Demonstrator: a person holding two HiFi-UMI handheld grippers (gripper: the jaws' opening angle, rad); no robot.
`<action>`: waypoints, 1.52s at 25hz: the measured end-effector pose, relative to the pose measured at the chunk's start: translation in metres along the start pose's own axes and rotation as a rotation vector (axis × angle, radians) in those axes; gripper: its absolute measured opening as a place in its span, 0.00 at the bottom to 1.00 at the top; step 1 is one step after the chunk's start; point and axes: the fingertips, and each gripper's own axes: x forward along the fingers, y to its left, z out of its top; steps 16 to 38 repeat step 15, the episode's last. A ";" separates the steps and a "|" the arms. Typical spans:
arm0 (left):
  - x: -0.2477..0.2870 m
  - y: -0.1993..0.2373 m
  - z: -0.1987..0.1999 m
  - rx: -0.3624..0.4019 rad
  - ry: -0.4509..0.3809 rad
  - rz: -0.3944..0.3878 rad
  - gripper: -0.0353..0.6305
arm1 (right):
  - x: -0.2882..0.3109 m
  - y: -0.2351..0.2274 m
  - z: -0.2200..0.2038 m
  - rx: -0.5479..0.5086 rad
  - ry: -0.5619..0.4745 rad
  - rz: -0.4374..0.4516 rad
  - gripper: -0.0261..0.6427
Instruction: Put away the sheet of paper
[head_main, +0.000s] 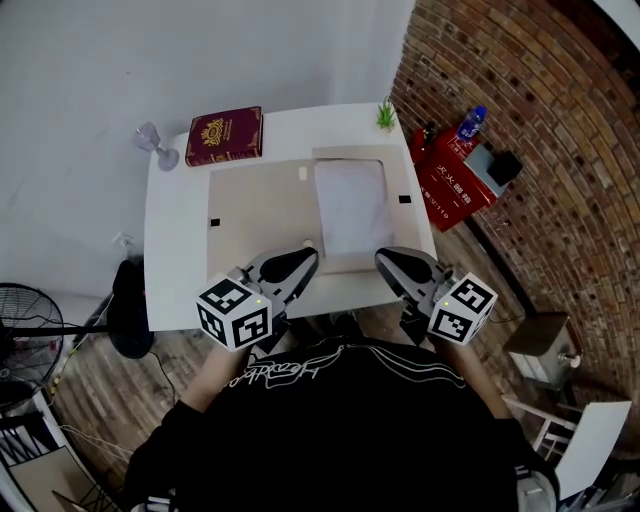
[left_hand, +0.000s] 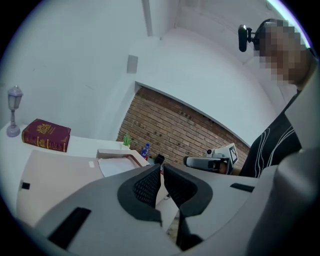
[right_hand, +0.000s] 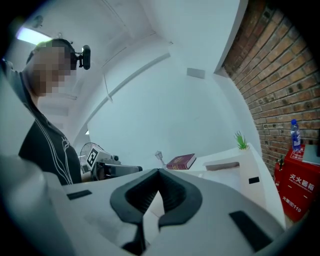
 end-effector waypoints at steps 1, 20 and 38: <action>0.000 0.000 0.001 -0.007 -0.003 -0.003 0.12 | -0.001 0.000 0.001 -0.004 -0.001 -0.003 0.04; 0.010 0.010 0.009 -0.002 0.009 0.024 0.12 | 0.003 -0.008 0.013 -0.037 -0.013 -0.006 0.04; 0.010 0.010 0.009 -0.002 0.009 0.024 0.12 | 0.003 -0.008 0.013 -0.037 -0.013 -0.006 0.04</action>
